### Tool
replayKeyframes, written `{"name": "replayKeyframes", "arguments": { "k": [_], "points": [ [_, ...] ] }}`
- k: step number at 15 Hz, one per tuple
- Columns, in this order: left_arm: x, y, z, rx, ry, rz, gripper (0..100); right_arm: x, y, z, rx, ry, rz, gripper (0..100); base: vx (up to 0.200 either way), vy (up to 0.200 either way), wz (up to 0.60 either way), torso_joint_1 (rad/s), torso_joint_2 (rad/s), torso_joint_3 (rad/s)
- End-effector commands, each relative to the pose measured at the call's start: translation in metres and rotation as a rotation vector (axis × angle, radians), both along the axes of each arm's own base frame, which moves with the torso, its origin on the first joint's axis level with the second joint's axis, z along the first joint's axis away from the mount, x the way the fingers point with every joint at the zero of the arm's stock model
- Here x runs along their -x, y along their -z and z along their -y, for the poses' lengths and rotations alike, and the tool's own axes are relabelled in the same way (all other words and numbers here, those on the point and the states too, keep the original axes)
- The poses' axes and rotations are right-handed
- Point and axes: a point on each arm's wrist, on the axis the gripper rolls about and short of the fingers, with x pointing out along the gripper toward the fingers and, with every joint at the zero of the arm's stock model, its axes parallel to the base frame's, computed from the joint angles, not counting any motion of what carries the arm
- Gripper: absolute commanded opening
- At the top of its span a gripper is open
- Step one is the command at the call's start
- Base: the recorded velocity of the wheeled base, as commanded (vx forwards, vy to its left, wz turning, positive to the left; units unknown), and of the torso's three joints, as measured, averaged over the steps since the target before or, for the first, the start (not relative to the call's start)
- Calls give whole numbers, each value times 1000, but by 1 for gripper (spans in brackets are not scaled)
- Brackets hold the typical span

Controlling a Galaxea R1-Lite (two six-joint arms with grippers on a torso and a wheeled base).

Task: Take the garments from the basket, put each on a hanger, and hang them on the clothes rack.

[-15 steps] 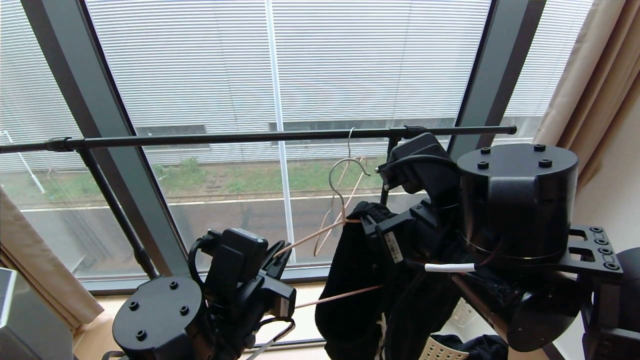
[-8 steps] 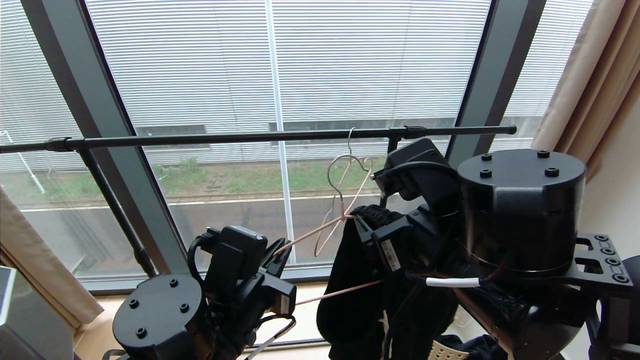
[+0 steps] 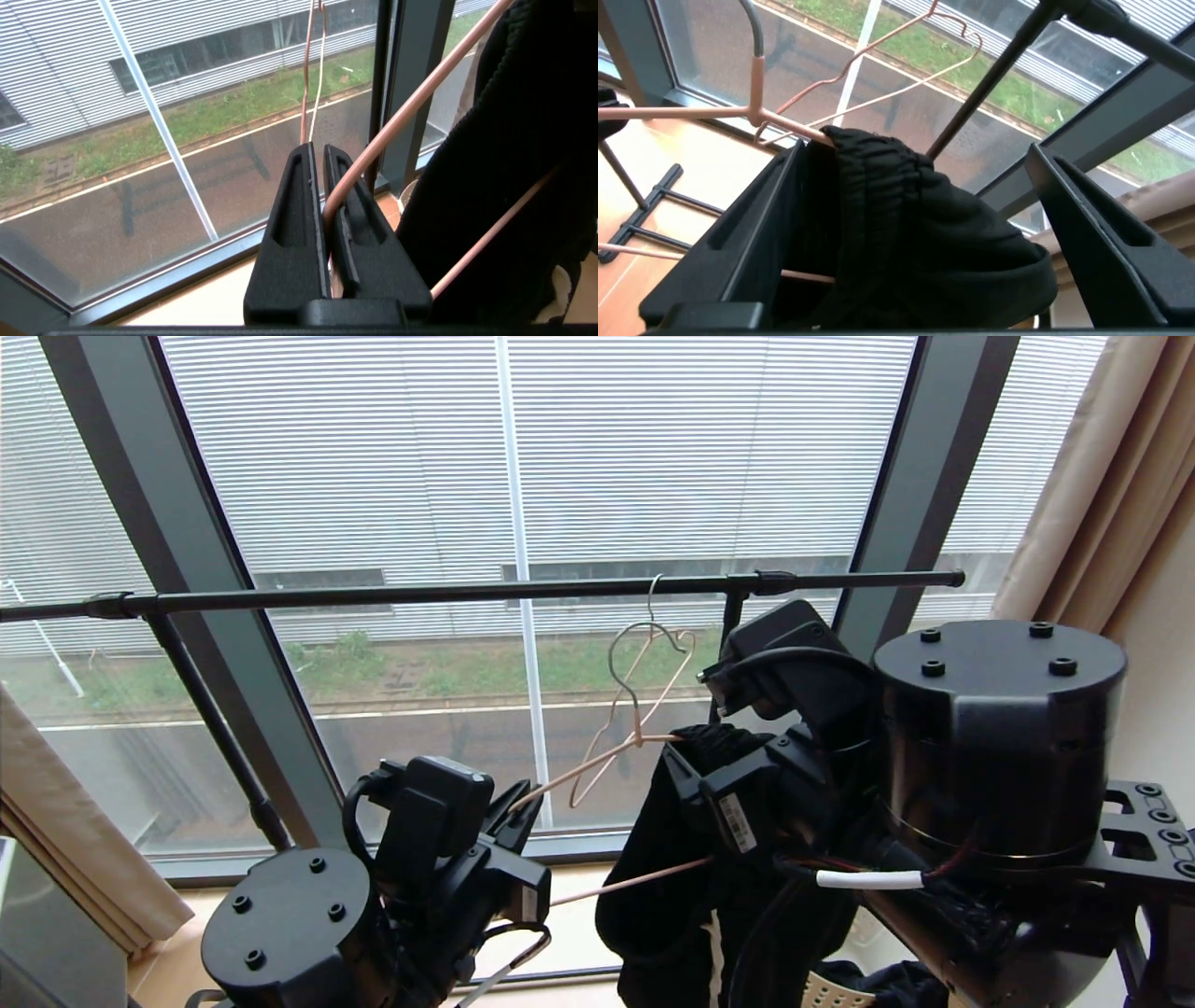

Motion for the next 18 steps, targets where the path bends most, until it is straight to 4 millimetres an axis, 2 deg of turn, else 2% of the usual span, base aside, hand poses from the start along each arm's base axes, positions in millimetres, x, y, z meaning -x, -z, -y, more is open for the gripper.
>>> {"name": "replayKeyframes", "arguments": {
  "k": [1, 4, 5, 8, 10, 12, 15, 18],
  "points": [
    [1, -2, -1, 3, 0, 5, 0, 9, -8, 13, -3, -45, 12, 100, 0, 0, 0, 0, 0, 0],
    [4, -4, -4, 7, 0, 8, 0, 29, -17, 41, 72, -182, 47, 100, 0, 0, 0, 0, 0, 0],
    [6, -5, -7, 4, 0, 7, 0, 39, -24, 57, 102, -246, 74, 100, 0, 0, 0, 0, 0, 0],
    [9, -4, -10, -2, 0, 2, 0, 50, -33, 91, 139, -425, -21, 100, 0, 0, 0, 0, 0, 0],
    [10, -3, -11, -6, 1, -3, 0, 45, -43, 108, 186, -508, -67, 100, 0, 0, 0, 0, 0, 0],
    [10, -3, -10, -4, 6, -1, 0, 12, -51, 118, 227, -627, -154, 100, 0, 0, 0, 0, 0, 0],
    [11, -3, -10, -6, 9, -2, 0, -23, -57, 117, 276, -759, -254, 100, 0, 0, 0, 0, 0, 0],
    [12, -3, -7, -5, 20, 1, 0, -74, -61, 122, 372, -974, -330, 100, 0, 0, 0, 0, 0, 0]
  ]
}}
